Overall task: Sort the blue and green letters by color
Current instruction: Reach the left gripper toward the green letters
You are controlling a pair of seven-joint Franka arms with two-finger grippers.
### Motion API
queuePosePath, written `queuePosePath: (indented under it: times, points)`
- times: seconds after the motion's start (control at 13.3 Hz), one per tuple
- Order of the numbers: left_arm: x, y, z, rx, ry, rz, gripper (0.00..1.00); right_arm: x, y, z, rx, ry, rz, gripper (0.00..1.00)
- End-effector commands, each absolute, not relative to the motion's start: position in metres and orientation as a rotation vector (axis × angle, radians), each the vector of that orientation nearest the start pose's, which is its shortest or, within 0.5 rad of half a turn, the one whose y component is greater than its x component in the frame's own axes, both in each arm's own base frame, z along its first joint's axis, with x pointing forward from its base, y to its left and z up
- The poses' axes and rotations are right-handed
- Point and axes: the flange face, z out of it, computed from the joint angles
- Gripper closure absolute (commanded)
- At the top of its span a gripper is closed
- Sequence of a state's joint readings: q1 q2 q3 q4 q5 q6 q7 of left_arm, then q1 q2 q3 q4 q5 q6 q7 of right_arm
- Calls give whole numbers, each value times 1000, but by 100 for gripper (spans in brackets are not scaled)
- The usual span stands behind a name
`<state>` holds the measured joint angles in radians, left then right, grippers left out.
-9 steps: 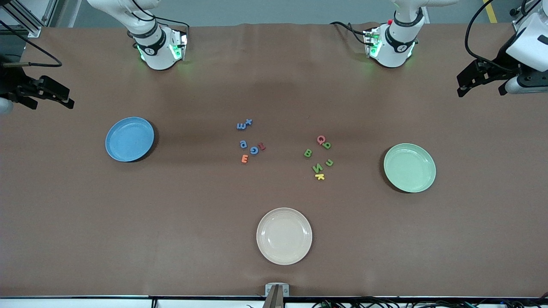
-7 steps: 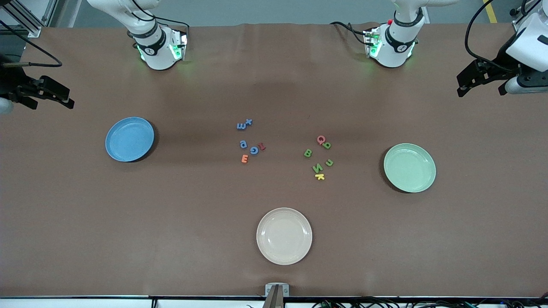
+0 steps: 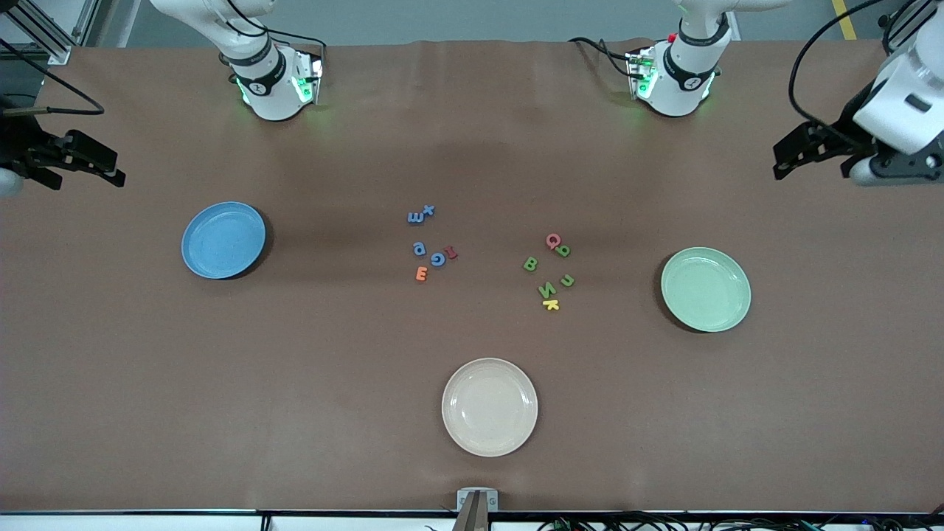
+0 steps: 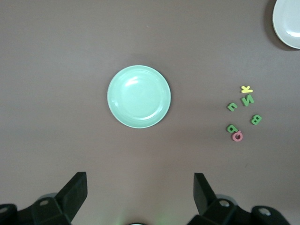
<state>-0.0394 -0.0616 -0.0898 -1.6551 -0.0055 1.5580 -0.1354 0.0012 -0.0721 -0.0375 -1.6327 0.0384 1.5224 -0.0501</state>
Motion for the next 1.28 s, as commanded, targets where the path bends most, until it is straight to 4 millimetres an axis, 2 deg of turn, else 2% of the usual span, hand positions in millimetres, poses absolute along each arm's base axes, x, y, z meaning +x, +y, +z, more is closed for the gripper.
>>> queuePosePath:
  times: [0.0, 0.23, 0.38, 0.53, 0.6, 0.68, 0.83, 0.9, 1.05, 1.2]
  points:
    - [547, -86, 572, -3157, -65, 61, 0, 521, -18, 633, -3099, -40, 51, 0]
    - [557, -118, 500, -3167, -119, 3, 0, 521, -20, 634, -3103, -33, 52, 0]
    - [568, -138, 451, -3174, -109, 52, 0, 523, -20, 637, -3103, -31, 42, 0]
    - [574, -166, 413, -3182, -197, 47, 0, 527, -24, 636, -3104, -26, 33, 0]
    - [572, -189, 391, -3181, -232, 39, 0, 533, -26, 632, -3106, -18, 30, 0]
    - [573, -206, 364, -3179, -267, 66, 1, 538, -28, 626, -3108, -10, 40, 0]
    - [572, -233, 327, -3185, -335, 75, 4, 558, -42, 601, -3105, 28, 58, 0]
    - [569, -245, 313, -3183, -395, 81, 6, 562, -45, 599, -3108, 33, 35, 0]
    - [564, -265, 287, -3165, -534, 97, 12, 580, -44, 568, -3135, 22, 103, 0]
    - [558, -281, 262, -3121, -691, 115, 18, 586, -39, 554, -3139, 21, 152, 0]
